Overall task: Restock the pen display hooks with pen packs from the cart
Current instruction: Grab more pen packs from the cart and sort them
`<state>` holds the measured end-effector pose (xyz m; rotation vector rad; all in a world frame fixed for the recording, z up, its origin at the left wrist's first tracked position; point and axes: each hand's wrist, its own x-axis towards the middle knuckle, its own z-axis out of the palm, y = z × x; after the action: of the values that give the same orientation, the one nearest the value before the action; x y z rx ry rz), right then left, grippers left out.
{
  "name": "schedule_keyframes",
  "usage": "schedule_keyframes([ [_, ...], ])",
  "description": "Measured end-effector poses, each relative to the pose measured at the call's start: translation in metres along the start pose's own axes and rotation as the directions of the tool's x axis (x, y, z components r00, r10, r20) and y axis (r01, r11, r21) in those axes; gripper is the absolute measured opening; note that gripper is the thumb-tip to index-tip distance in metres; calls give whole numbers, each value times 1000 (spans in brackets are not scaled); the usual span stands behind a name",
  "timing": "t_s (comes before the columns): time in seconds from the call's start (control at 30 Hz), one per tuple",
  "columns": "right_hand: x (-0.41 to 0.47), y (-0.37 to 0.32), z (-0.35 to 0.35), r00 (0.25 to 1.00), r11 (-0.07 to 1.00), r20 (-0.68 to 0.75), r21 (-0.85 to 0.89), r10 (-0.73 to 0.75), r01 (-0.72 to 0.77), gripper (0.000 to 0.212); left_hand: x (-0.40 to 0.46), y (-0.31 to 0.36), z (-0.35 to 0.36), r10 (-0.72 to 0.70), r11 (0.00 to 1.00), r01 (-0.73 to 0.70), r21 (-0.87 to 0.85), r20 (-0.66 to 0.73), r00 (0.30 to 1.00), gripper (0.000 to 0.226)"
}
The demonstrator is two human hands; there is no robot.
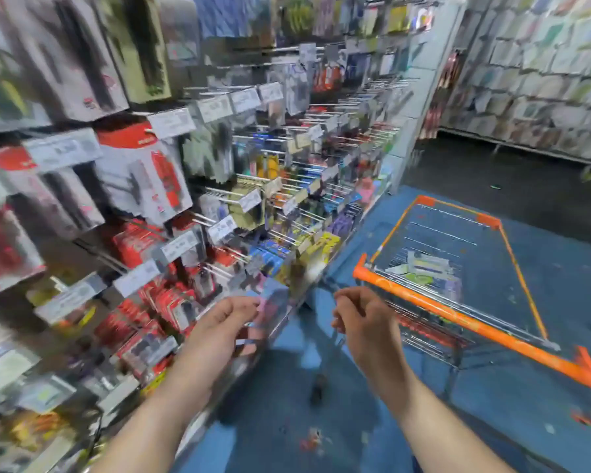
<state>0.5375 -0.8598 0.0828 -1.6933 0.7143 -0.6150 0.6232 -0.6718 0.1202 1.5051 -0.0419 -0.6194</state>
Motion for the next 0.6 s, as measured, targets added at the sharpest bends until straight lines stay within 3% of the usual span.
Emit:
schedule_keyframes([
  [0.3,97,46,-160,955,990,-270,96,126,-104,26,73,9,169,-36,994,15,104,203,979,17],
  [0.43,133,58,-192,907,972,-365,179,210,-153,24,115,14,212,-46,993,17,113,261,964,16],
  [0.6,183,74,-214,861,973,-457,152,225,-174,25,184,21,264,-73,996,49,80,339,938,7],
])
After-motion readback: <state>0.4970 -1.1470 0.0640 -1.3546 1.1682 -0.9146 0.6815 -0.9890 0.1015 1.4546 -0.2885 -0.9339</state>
